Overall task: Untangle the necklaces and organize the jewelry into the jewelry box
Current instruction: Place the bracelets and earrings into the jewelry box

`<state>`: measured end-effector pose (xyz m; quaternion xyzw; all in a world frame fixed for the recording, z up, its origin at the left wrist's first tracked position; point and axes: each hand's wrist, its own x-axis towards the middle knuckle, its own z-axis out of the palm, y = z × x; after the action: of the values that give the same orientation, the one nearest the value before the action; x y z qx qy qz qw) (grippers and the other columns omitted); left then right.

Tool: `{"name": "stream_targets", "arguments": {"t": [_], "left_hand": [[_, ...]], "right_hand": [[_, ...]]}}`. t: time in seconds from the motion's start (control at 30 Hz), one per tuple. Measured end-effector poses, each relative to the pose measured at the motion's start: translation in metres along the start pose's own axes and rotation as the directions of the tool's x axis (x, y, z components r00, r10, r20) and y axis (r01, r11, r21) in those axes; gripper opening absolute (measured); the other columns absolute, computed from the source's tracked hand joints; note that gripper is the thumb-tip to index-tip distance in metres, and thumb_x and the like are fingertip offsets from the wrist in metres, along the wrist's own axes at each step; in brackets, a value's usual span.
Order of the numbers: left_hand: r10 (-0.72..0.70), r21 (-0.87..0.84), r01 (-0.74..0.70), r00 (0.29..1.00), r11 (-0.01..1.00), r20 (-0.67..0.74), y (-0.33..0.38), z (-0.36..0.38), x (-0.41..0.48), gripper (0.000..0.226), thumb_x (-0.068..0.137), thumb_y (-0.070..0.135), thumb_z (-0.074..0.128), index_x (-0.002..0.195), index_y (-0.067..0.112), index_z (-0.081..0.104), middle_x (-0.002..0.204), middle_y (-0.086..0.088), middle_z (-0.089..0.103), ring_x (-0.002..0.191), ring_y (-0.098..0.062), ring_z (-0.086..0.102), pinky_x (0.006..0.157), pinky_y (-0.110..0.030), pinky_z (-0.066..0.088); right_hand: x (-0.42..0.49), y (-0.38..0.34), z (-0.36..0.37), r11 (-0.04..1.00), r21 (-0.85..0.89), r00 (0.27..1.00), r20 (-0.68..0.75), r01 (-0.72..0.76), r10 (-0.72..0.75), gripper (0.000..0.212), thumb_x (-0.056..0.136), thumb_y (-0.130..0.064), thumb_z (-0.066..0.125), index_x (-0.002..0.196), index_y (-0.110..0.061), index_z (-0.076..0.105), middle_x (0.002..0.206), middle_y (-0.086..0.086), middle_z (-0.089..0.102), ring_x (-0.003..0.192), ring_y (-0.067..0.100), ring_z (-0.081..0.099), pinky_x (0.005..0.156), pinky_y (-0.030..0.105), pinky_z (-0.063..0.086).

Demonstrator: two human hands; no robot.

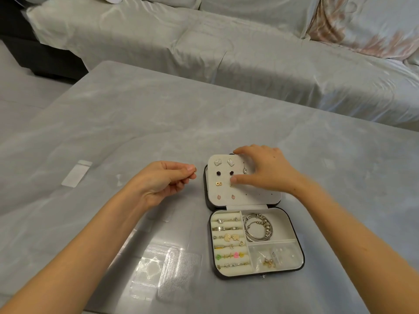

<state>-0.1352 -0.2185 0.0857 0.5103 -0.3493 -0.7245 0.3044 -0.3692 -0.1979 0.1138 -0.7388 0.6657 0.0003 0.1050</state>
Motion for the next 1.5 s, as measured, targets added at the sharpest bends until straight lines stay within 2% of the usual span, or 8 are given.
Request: {"name": "stream_targets", "arguments": {"t": [0.17, 0.3, 0.5, 0.6, 0.7, 0.93, 1.17, 1.5], "left_hand": [[-0.005, 0.008, 0.004, 0.995, 1.0, 0.1, -0.004, 0.001, 0.001, 0.008, 0.083, 0.002, 0.061, 0.079, 0.003, 0.068, 0.064, -0.004, 0.067, 0.054, -0.006, 0.055, 0.05, -0.013, 0.048], [-0.031, -0.078, 0.047, 0.98, 0.996, 0.195, -0.006, -0.002, 0.007, 0.023, 0.084, 0.0, 0.056, 0.067, 0.004, 0.071, 0.062, -0.006, 0.065, 0.05, -0.006, 0.057, 0.048, -0.013, 0.048], [-0.101, 0.275, -0.018, 0.906, 0.961, 0.411, 0.0, 0.008, 0.016, 0.016, 0.077, 0.006, 0.062, 0.065, 0.009, 0.071, 0.063, -0.003, 0.065, 0.051, -0.005, 0.054, 0.051, -0.012, 0.047], [-0.149, 0.472, -0.115, 0.862, 0.874, 0.485, 0.009, 0.027, 0.021, 0.023, 0.083, 0.003, 0.061, 0.063, 0.011, 0.07, 0.059, 0.001, 0.064, 0.051, -0.003, 0.053, 0.05, -0.012, 0.044], [-0.198, 0.56, -0.161, 0.828, 0.812, 0.524, 0.019, 0.043, 0.026, 0.02, 0.085, 0.002, 0.059, 0.069, 0.01, 0.068, 0.06, 0.002, 0.066, 0.052, -0.003, 0.053, 0.05, -0.012, 0.043], [-0.395, 0.704, -0.177, 0.723, 0.687, 0.567, 0.02, 0.063, 0.036, 0.035, 0.086, 0.0, 0.057, 0.059, 0.016, 0.072, 0.06, 0.002, 0.066, 0.049, -0.002, 0.05, 0.051, -0.011, 0.043], [-0.473, 0.776, -0.216, 0.686, 0.593, 0.553, 0.023, 0.075, 0.036, 0.029, 0.086, 0.004, 0.06, 0.063, 0.017, 0.072, 0.063, 0.004, 0.065, 0.051, -0.002, 0.05, 0.052, -0.011, 0.044], [-0.497, 0.79, -0.214, 0.676, 0.574, 0.544, 0.023, 0.078, 0.037, 0.028, 0.084, 0.004, 0.06, 0.063, 0.017, 0.072, 0.064, 0.003, 0.065, 0.055, -0.003, 0.054, 0.054, -0.012, 0.045]], "right_hand": [[-0.014, -0.007, 0.004, 1.0, 0.014, 0.972, -0.235, 0.017, -0.013, 0.061, 0.064, -0.06, 0.071, 0.114, -0.033, 0.049, 0.106, -0.011, 0.054, 0.101, 0.016, 0.046, 0.086, 0.033, 0.024], [-0.031, -0.011, 0.011, 0.996, 0.052, 0.896, -0.442, 0.067, -0.037, 0.058, 0.058, -0.057, 0.075, 0.103, -0.026, 0.053, 0.094, -0.008, 0.059, 0.088, 0.018, 0.05, 0.078, 0.032, 0.022], [-0.076, -0.012, 0.04, 0.972, -0.18, 0.614, -0.753, 0.153, -0.236, 0.043, 0.068, -0.044, 0.074, 0.086, -0.02, 0.044, 0.077, -0.001, 0.061, 0.074, 0.015, 0.045, 0.076, 0.032, 0.027], [-0.088, -0.011, 0.059, 0.946, -0.282, 0.454, -0.83, 0.161, -0.324, 0.036, 0.071, -0.03, 0.075, 0.079, -0.017, 0.042, 0.067, 0.001, 0.062, 0.07, 0.017, 0.045, 0.072, 0.034, 0.028], [-0.092, -0.011, 0.069, 0.944, -0.3, 0.363, -0.871, 0.138, -0.33, 0.034, 0.069, -0.027, 0.073, 0.077, -0.017, 0.041, 0.061, 0.0, 0.062, 0.067, 0.019, 0.045, 0.07, 0.035, 0.026], [-0.092, -0.013, 0.072, 0.957, -0.272, 0.3, -0.909, 0.102, -0.29, 0.027, 0.078, -0.026, 0.065, 0.075, -0.017, 0.04, 0.06, 0.0, 0.061, 0.066, 0.018, 0.044, 0.069, 0.034, 0.025], [-0.09, -0.014, 0.074, 0.965, -0.237, 0.291, -0.921, 0.11, -0.259, 0.024, 0.083, -0.029, 0.061, 0.076, -0.017, 0.041, 0.062, -0.001, 0.061, 0.065, 0.017, 0.043, 0.069, 0.035, 0.026], [-0.089, -0.013, 0.075, 0.968, -0.226, 0.276, -0.929, 0.109, -0.248, 0.024, 0.083, -0.027, 0.062, 0.076, -0.017, 0.042, 0.064, -0.001, 0.063, 0.067, 0.015, 0.045, 0.07, 0.034, 0.026]]}}
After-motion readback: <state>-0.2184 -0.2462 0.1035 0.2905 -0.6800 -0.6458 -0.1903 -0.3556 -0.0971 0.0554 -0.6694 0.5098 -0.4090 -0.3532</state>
